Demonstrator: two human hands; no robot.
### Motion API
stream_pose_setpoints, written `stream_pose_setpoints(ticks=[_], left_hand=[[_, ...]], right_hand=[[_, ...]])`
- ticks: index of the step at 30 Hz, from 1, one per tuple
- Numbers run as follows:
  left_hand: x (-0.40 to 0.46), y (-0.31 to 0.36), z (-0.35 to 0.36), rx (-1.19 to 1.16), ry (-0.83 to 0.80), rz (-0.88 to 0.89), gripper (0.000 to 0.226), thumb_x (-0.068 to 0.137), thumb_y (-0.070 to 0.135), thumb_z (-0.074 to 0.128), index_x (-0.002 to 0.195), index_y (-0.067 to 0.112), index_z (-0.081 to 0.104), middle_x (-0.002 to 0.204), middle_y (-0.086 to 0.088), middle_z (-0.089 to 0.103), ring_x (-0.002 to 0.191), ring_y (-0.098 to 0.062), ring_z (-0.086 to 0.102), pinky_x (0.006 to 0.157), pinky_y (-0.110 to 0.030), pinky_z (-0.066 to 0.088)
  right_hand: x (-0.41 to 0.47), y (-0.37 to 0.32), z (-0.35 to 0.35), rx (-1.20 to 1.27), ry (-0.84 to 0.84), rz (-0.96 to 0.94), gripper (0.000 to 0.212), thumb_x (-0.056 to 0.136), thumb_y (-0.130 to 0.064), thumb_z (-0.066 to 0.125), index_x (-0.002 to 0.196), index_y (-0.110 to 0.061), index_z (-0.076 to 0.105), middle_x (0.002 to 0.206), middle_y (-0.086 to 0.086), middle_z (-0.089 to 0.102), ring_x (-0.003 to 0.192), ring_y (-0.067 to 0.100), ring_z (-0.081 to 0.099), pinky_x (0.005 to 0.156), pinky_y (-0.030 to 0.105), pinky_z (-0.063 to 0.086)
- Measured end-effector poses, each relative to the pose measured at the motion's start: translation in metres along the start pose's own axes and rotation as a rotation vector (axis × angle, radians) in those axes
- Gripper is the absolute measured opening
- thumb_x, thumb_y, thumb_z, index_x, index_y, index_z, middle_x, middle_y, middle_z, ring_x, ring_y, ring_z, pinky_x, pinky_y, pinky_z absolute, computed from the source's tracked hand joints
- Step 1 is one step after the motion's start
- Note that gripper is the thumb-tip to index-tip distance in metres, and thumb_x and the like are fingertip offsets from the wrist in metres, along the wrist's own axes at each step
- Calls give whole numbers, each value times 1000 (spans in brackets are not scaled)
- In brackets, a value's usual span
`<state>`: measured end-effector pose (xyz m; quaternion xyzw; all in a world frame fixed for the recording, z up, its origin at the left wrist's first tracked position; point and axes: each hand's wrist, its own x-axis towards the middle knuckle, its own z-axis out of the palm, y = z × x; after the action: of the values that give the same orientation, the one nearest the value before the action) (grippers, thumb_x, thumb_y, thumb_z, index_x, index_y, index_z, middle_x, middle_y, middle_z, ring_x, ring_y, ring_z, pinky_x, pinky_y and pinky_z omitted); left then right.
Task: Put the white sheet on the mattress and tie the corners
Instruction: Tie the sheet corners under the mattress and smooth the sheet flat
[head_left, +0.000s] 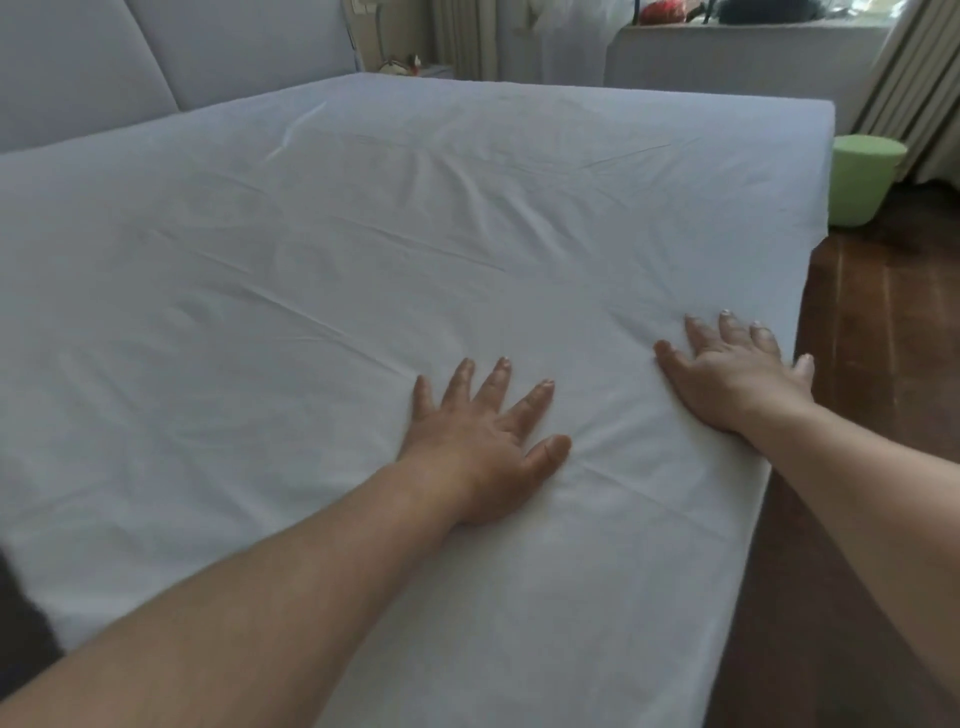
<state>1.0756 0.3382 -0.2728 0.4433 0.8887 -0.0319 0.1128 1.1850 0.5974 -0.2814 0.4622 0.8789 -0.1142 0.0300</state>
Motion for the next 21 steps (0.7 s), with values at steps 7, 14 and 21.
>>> stream_pose_setpoints(ticks=[7, 14, 21], left_hand=[[-122, 43, 17, -17, -101, 185, 70, 96, 78, 23, 157, 57, -3, 171, 11, -16, 157, -18, -19, 121, -63, -12], [-193, 44, 23, -260, 219, -66, 59, 100, 52, 38, 155, 32, 38, 170, 3, 19, 156, -18, 18, 125, -59, 13], [-273, 34, 51, -87, -199, -104, 80, 98, 73, 18, 160, 39, -20, 167, 4, -32, 153, -26, -31, 122, -58, -14]], right_hand=[[-110, 16, -2, 81, -7, 163, 81, 93, -74, 22, 161, -33, 11, 171, -3, -3, 155, 36, 8, 118, 69, 12], [-263, -38, 31, 26, -44, -479, 66, 101, -66, 21, 161, -43, 3, 171, -9, -14, 157, 21, -15, 123, 61, -4], [-323, -6, 45, -30, -165, -411, 72, 100, -66, 15, 163, -35, -2, 171, -7, -12, 157, 19, -15, 124, 59, 2]])
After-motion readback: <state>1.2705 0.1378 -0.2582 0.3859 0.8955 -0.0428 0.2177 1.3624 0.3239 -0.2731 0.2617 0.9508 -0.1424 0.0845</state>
